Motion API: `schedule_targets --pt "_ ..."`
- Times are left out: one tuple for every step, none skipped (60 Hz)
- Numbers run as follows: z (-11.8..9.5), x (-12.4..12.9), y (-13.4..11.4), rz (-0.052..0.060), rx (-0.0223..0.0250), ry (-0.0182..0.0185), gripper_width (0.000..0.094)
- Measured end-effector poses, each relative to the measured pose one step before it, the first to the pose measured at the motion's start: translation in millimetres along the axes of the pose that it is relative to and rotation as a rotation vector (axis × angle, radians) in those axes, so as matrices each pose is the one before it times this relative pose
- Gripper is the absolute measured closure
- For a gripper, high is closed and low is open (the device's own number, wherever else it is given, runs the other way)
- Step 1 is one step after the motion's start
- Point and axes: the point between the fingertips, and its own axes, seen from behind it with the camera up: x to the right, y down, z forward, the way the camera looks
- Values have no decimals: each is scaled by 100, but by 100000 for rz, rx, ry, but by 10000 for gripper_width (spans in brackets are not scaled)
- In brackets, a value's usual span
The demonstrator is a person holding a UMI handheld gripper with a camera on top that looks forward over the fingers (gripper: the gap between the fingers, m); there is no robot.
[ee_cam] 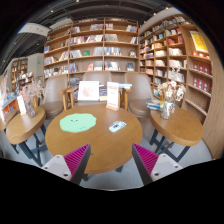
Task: Arrange mouse
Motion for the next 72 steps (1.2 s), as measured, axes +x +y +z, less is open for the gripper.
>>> schedule_targets --pt "-943 -7 8 211 -863 79 81" --pt "42 -24 107 260 -510 81 79" --pt "174 9 -14 119 -365 109 79" --pt "-8 -52 132 140 -335 83 78" --pt "1073 194 -182 -235 -164 255 78" --pt "487 65 -46 -152 -169 148 78" --pt "585 133 -29 -125 -199 201 79" --pt "592 141 2 -182 -226 186 79" --pt "572 119 15 -386 -259 77 79" --pt "639 67 17 -555 -177 -19 80" --pt "571 65 -17 -613 -105 -83 80" --pt "574 50 -18 -540 -61 -92 80" --pt "555 103 30 -432 -106 -1 80" --pt "579 95 35 -271 -118 165 80" --pt "540 92 77 -67 -151 170 79" --pt "508 51 25 37 -197 52 78" --pt "489 -13 54 150 -257 -100 77" --pt "508 -31 11 208 -204 -178 80" --pt "503 -7 16 233 -175 -141 80" --pt "488 -12 -6 283 -192 -48 81" --pt "486 -17 6 306 -264 27 80" --pt "438 7 -21 329 -270 118 82" --pt "468 -45 -56 311 -249 66 80" --pt "481 -10 -30 270 -166 113 79" --pt "524 -17 -66 112 -113 172 80" --pt "500 -33 -39 -71 -201 149 80" --pt "527 -65 14 -215 -329 28 81" --pt "507 -36 47 -246 -426 15 80" --pt "531 -26 63 -178 -456 16 80" --pt "511 -58 93 -99 -498 23 81" --pt "520 -82 93 12 -530 1 81" --pt "946 -25 218 134 -467 -108 81" --pt "551 -32 135 180 -668 -4 80" --pt "157 -100 84 108 -824 140 82" --pt "540 -41 138 -7 -740 32 81" --pt "550 -6 115 -23 -702 34 81" --pt "938 30 149 125 -478 -47 82" --pt "511 2 68 222 -497 72 80" --pt "503 -23 81 268 -510 90 80" --pt "483 -45 64 199 -568 7 81" --pt "487 -14 81 60 -592 -17 81" --pt "485 -35 93 -10 -619 5 80" --pt "458 -15 45 9 -544 92 80" --pt "465 17 18 47 -525 164 81" --pt "462 41 11 105 -511 230 82" --pt "455 63 23 91 -475 240 84" --pt "421 19 -15 70 -461 207 84" --pt "404 13 -9 37 -480 178 82" --pt "394 28 -46 -41 -455 155 83" --pt "368 17 -75 16 -368 139 83" --pt "356 8 -140 62 -293 64 84" --pt "291 -99 -218 289 15 -326 84" --pt "300 -126 -317 629 332 -520 87" --pt "309 -33 -174 350 -165 -212 87" --pt "279 -31 -160 77 -196 -147 87" --pt "254 10 -217 -49 12 -96 86" --pt "290 30 -234 -66 -21 50 86" --pt "316 83 -259 3 -204 349 78" --pt "221 104 -185 82 -21 315 78" --pt "247 65 -180 68 70 140 77" --pt "283 29 -194 138 27 72 78" --pt "257 4 -119 191 -184 -123 80" --pt "850 -49 -408 492 -63 -428 82" --pt "75 -43 -81 599 -193 -408 83" --pt "174 18 -149 615 -206 -109 80" --pt "143 58 -208 389 140 190 83" --pt "-75 119 -71 -88 -230 608 80" --pt "186 77 -213 -108 15 430 80" --pt "210 3 -191 -55 34 -38 80" --pt "205 -21 -152 29 -136 -120 80" --pt "218 -1 -191 81 26 -104 82" --pt "211 23 -161 -46 -110 -26 83"
